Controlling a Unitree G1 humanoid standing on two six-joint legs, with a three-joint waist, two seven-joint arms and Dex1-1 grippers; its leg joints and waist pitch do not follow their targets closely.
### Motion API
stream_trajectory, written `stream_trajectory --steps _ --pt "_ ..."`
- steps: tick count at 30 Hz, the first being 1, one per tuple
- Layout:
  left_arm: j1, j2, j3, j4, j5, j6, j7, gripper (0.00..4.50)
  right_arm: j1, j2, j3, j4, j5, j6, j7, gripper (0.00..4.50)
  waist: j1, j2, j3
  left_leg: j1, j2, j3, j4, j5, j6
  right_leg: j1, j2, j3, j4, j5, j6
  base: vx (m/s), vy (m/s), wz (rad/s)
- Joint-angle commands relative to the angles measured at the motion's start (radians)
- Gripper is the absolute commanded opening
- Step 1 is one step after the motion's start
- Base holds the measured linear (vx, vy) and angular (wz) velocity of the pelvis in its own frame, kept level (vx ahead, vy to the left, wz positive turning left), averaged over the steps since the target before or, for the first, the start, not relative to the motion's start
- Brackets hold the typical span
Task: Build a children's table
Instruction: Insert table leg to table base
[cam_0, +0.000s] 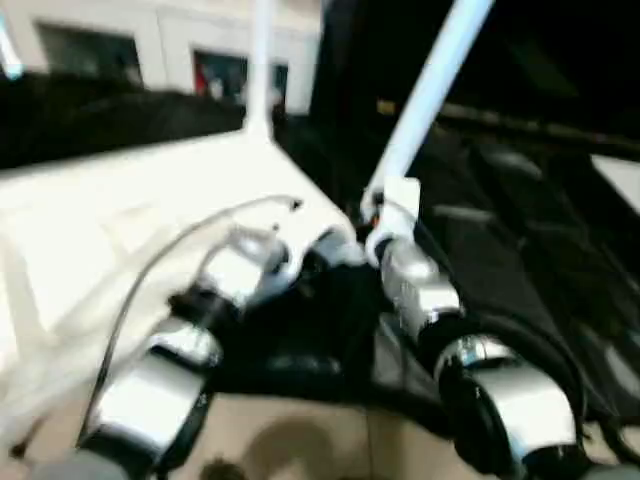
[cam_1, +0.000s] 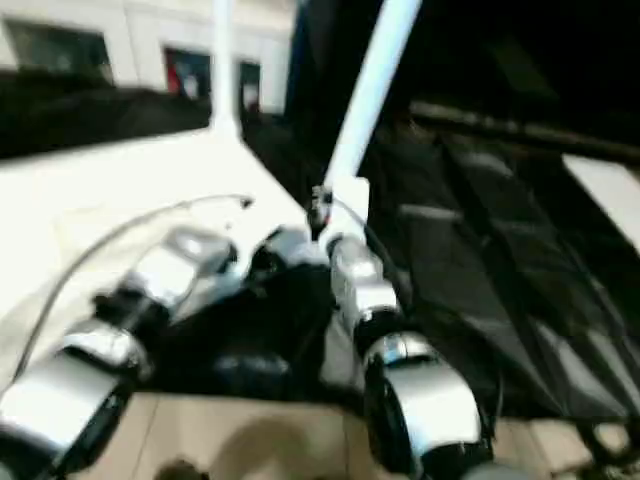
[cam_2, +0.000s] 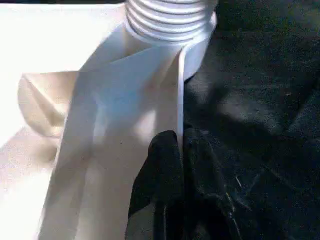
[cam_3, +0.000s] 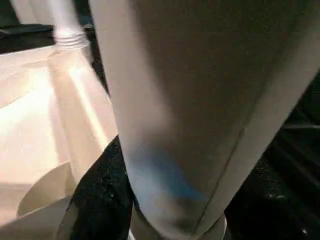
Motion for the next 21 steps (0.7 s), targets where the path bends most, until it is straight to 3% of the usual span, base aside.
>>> stream_trajectory --steps 1,2,3,4,5,6,7,8,9,10,11,12,13,14,15,16,17,18,19,20,21 --pt "-0.037 0.004 0.015 0.038 0.028 -0.002 0.102 0.0 0.047 0.066 0.014 0.107 -0.001 0.111 0.014 1.91 -0.023 0.03 -0.051 0.031 0.031 -0.005 -0.116 -0.512 -0.067 0.015 -0.041 0.044 -0.084 -0.206 -0.118 0.0 0.0 0.0" --pt "-0.037 0.004 0.014 0.038 0.028 -0.003 0.1 0.0 0.046 0.065 0.014 0.107 -0.001 0.112 0.016 1.91 -0.027 0.031 -0.039 0.045 0.025 -0.002 -0.118 -0.611 -0.055 0.006 -0.045 0.036 -0.109 -0.325 -0.106 0.0 0.0 0.0" --pt "-0.037 0.006 0.01 0.039 0.03 -0.003 0.095 0.0 0.045 0.065 0.014 0.109 -0.001 0.117 0.021 1.91 -0.03 0.03 -0.037 0.054 0.022 -0.002 -0.113 -0.65 -0.052 0.0 -0.048 0.031 -0.122 -0.388 -0.091 0.0 0.0 0.0" --pt "-0.038 0.009 0.003 0.045 0.033 -0.007 0.081 0.0 0.04 0.066 0.012 0.112 -0.009 0.131 0.031 1.91 -0.038 0.034 -0.035 0.061 0.021 -0.008 -0.111 -0.704 -0.048 0.001 -0.052 0.014 -0.14 -0.471 -0.059 0.0 0.0 0.0" --pt "-0.037 0.011 0.0 0.044 0.034 -0.008 0.073 0.0 0.038 0.066 0.013 0.114 -0.012 0.139 0.037 1.91 -0.041 0.039 -0.034 0.055 0.026 -0.015 -0.122 -0.73 -0.044 0.02 -0.055 0.001 -0.146 -0.495 -0.037 0.0 0.0 0.0" --pt "-0.032 0.015 -0.007 0.037 0.037 -0.013 0.057 0.0 0.034 0.065 0.02 0.118 -0.021 0.152 0.048 1.91 -0.04 0.048 -0.034 0.045 0.039 -0.015 -0.149 -0.774 -0.041 0.043 -0.047 -0.009 -0.13 -0.451 -0.034 0.0 0.0 0.0" --pt "-0.026 0.021 -0.013 0.027 0.039 -0.019 0.039 0.0 0.03 0.063 0.023 0.12 -0.028 0.162 0.057 1.91 -0.034 0.046 -0.04 0.032 0.048 -0.015 -0.163 -0.772 -0.033 0.064 -0.045 0.005 -0.096 -0.385 -0.043 0.0 0.0 0.0" --pt "-0.025 0.022 -0.014 0.025 0.04 -0.021 0.034 0.0 0.029 0.063 0.023 0.121 -0.029 0.163 0.059 1.91 -0.026 0.048 -0.035 0.031 0.052 0.003 -0.188 -0.787 -0.031 0.059 -0.04 0.013 -0.081 -0.334 -0.064 0.0 0.0 0.0" --pt "-0.016 0.032 -0.024 0.012 0.041 -0.042 0.006 0.0 0.025 0.059 0.028 0.121 -0.035 0.174 0.082 1.91 -0.025 0.034 -0.035 0.067 0.03 0.011 -0.155 -0.742 -0.03 0.021 -0.059 0.024 -0.135 -0.456 -0.055 0.009 -0.051 0.13" --pt "-0.007 0.041 -0.031 0.0 0.039 -0.065 -0.025 0.0 0.018 0.052 0.035 0.122 -0.045 0.185 0.118 1.91 -0.031 0.022 -0.023 0.109 -0.002 0.011 -0.091 -0.645 -0.021 -0.021 -0.083 -0.008 -0.225 -0.724 0.01 0.03 -0.062 0.06" --pt "-0.003 0.046 -0.034 -0.008 0.037 -0.07 -0.039 0.0 0.016 0.048 0.04 0.122 -0.049 0.19 0.136 1.91 -0.034 0.024 -0.025 0.107 -0.006 0.007 -0.074 -0.586 -0.016 -0.004 -0.098 -0.028 -0.247 -0.792 0.039 0.03 -0.062 0.06" --pt "0.008 0.057 -0.041 -0.028 0.033 -0.082 -0.069 0.0 0.013 0.04 0.051 0.121 -0.057 0.2 0.175 1.91 -0.038 0.032 -0.03 0.093 0.004 0.002 -0.08 -0.56 -0.017 0.024 -0.105 -0.043 -0.246 -0.784 0.055 0.072 -0.012 -0.21" --pt "0.027 0.077 -0.051 -0.066 0.026 -0.083 -0.116 0.0 0.013 0.023 0.074 0.118 -0.071 0.214 0.251 1.91 -0.027 0.053 -0.051 0.021 0.044 -0.02 -0.133 -0.557 -0.013 0.118 -0.097 -0.035 -0.158 -0.59 0.057 0.1 0.032 -0.3" --pt "0.042 0.094 -0.06 -0.094 0.023 -0.097 -0.149 0.0 0.016 0.011 0.093 0.115 -0.084 0.219 0.308 1.91 -0.004 0.076 -0.045 -0.058 0.076 -0.021 -0.218 -0.759 -0.011 0.161 -0.044 -0.019 0.025 -0.216 -0.009 0.1 0.032 -0.3" --pt "0.051 0.105 -0.065 -0.111 0.021 -0.107 -0.168 0.0 0.018 0.003 0.106 0.113 -0.093 0.221 0.344 1.91 -0.005 0.046 -0.039 0.012 0.063 0.017 -0.229 -0.802 0.014 0.074 -0.021 0.02 0.025 -0.102 -0.042 0.074 -0.025 0.03" --pt "0.062 0.117 -0.068 -0.131 0.013 -0.121 -0.195 0.0 0.022 -0.008 0.119 0.108 -0.103 0.215 0.392 1.91 -0.013 0.004 -0.041 0.059 0.036 0.011 -0.17 -0.713 0.0 0.031 -0.057 0.053 -0.053 -0.3 -0.044 0.123 -0.142 0.27" --pt "0.08 0.137 -0.069 -0.171 0.0 -0.117 -0.225 0.0 0.031 -0.029 0.138 0.098 -0.115 0.201 0.476 1.91 0.005 -0.003 -0.024 0.083 0.001 0.017 -0.061 -0.47 -0.001 -0.029 -0.133 0.075 -0.18 -0.791 -0.006 0.123 -0.142 0.27" --pt "0.099 0.155 -0.072 -0.205 -0.012 -0.151 -0.259 0.0 0.04 -0.045 0.15 0.089 -0.119 0.192 0.534 1.91 0.011 -0.002 -0.04 0.023 0.019 -0.003 -0.074 -0.239 0.016 0.04 -0.16 0.102 -0.169 -0.835 0.0 0.144 -0.143 0.03" --pt "0.135 0.188 -0.082 -0.274 -0.034 -0.177 -0.321 0.0 0.055 -0.073 0.167 0.073 -0.122 0.177 0.639 1.91 0.013 0.005 -0.053 -0.015 0.033 -0.005 -0.122 -0.152 -0.019 0.072 -0.113 0.071 -0.133 -0.639 -0.022 0.122 -0.064 -0.23" --pt "0.139 0.192 -0.083 -0.28 -0.036 -0.182 -0.327 0.0 0.057 -0.075 0.168 0.072 -0.123 0.175 0.647 1.91 0.008 0.006 -0.062 -0.016 0.036 -0.005 -0.128 -0.118 -0.032 0.074 -0.094 0.062 -0.11 -0.478 -0.04 0.122 -0.064 -0.23" --pt "0.154 0.206 -0.088 -0.306 -0.045 -0.202 -0.353 0.0 0.064 -0.086 0.176 0.065 -0.126 0.167 0.684 1.91 0.006 0.012 -0.074 -0.003 0.036 0.001 -0.123 -0.063 -0.028 0.065 -0.07 0.057 -0.076 -0.198 -0.093 0.101 -0.037 -0.15"
